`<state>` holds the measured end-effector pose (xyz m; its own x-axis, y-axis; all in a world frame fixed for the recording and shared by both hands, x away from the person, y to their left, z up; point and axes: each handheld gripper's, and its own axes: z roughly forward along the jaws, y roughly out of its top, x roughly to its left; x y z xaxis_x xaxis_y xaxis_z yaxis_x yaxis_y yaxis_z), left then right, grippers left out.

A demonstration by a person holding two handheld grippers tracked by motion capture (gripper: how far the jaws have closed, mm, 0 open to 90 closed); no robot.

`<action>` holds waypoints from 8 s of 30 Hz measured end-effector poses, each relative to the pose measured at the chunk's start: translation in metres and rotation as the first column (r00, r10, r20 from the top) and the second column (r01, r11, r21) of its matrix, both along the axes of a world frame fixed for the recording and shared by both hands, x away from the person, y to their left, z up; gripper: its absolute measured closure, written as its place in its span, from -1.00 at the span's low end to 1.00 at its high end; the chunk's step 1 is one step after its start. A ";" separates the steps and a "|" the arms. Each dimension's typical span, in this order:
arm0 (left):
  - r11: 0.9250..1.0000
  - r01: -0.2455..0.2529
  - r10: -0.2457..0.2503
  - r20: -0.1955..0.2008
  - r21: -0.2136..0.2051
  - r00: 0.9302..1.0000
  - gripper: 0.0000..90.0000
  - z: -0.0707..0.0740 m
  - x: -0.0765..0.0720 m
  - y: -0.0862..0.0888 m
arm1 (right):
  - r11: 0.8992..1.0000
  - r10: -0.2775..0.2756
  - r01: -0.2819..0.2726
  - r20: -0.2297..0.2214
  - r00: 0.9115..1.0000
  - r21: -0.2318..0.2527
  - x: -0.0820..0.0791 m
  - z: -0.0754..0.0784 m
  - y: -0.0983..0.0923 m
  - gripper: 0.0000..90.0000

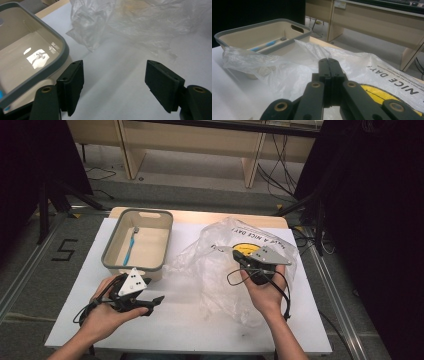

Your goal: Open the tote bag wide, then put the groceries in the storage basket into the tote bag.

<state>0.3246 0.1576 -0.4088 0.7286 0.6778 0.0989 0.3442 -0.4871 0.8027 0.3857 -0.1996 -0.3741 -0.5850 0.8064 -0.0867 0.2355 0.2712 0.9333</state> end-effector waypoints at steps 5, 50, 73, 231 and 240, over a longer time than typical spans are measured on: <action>1.000 -0.023 0.023 0.001 0.004 1.000 -0.31 0.003 0.008 0.006 | 1.000 -0.001 0.001 0.001 1.000 0.002 0.000 0.000 0.000 1.00; 0.982 -0.190 0.190 -0.002 -0.019 0.982 -0.35 0.021 0.059 0.040 | 1.000 -0.018 0.018 0.000 1.000 0.016 -0.001 0.001 -0.007 1.00; 0.938 -0.344 0.347 -0.088 0.046 0.934 -0.33 0.010 0.117 0.049 | 1.000 -0.016 0.016 -0.003 1.000 0.014 -0.002 -0.001 -0.009 1.00; 0.762 -0.574 0.646 -0.399 0.298 0.651 0.76 -0.052 0.246 0.067 | 1.000 -0.007 0.007 -0.007 1.000 -0.002 -0.005 -0.004 -0.007 1.00; 0.759 -0.574 0.650 -0.397 0.306 0.648 0.80 -0.052 0.246 0.066 | 1.000 -0.007 0.007 -0.005 1.000 -0.001 -0.005 -0.004 -0.008 1.00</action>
